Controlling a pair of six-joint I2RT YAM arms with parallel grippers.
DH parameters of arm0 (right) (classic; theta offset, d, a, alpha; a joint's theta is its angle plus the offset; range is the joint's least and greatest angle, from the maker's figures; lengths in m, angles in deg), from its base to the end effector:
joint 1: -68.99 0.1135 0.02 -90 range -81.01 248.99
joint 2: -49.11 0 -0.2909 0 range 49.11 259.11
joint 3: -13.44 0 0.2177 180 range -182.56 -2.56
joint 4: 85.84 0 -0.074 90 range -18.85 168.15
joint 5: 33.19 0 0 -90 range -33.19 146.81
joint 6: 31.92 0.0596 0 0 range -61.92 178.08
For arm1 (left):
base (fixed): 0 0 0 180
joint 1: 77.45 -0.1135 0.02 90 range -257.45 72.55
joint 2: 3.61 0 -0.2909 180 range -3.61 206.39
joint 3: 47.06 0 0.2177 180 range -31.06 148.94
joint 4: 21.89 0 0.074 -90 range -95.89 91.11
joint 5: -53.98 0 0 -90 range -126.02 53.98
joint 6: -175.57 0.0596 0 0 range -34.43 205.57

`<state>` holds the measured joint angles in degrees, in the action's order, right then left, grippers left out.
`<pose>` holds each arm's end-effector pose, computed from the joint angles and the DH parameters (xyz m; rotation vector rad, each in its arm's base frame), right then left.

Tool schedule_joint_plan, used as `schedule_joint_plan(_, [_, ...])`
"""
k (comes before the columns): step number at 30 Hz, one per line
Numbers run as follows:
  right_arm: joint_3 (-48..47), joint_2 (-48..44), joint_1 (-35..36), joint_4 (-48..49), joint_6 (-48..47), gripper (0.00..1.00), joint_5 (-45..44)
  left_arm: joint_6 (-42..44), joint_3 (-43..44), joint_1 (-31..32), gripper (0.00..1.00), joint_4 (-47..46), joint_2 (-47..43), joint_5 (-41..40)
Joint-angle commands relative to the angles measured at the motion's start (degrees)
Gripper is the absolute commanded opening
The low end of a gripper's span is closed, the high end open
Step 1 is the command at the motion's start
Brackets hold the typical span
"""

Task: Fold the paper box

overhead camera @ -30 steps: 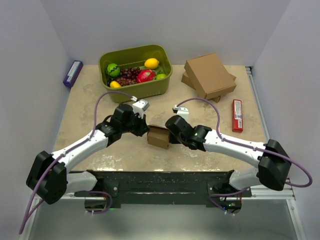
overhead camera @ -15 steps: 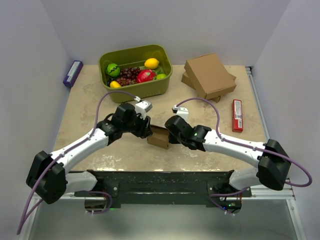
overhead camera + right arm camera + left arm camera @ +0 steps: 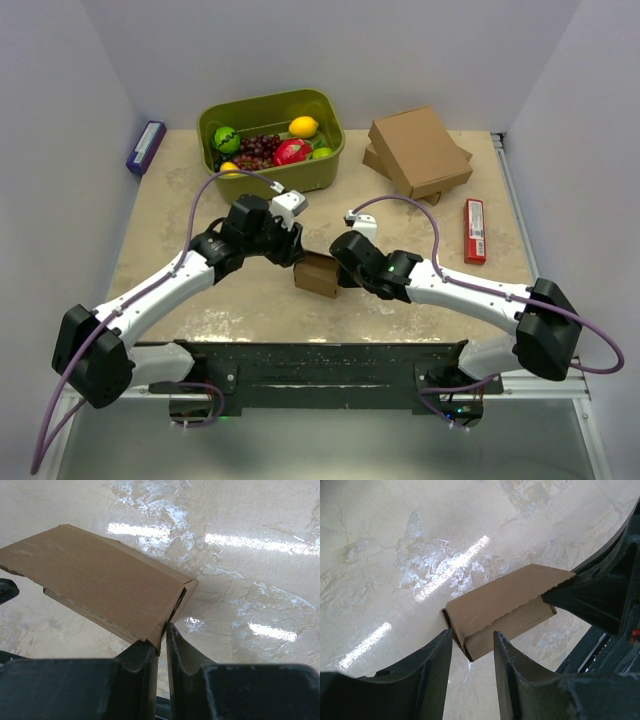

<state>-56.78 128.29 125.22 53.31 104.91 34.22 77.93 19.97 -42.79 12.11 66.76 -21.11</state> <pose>0.1656 0.2065 0.2668 -0.0217 2.3876 0.3862 0.1922 -0.1515 0.2950 0.6768 2.1843 -0.6860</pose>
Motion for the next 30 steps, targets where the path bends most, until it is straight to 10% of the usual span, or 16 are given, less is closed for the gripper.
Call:
schedule_joint_plan(1, [1.3,2.5,0.0,-5.1,-1.0,0.14,-0.4,1.8,2.0,0.3,0.43,0.7,0.3,-0.1])
schedule_joint_plan(16, [0.8,3.3,-0.1,-5.2,-1.1,0.14,-0.2,4.8,0.4,0.2,0.14,-1.3,1.9,0.9])
schedule_joint_plan(30, [-2.6,-2.1,-0.1,-7.2,0.0,0.46,1.1,6.1,-1.4,0.4,0.00,-1.4,2.4,1.0])
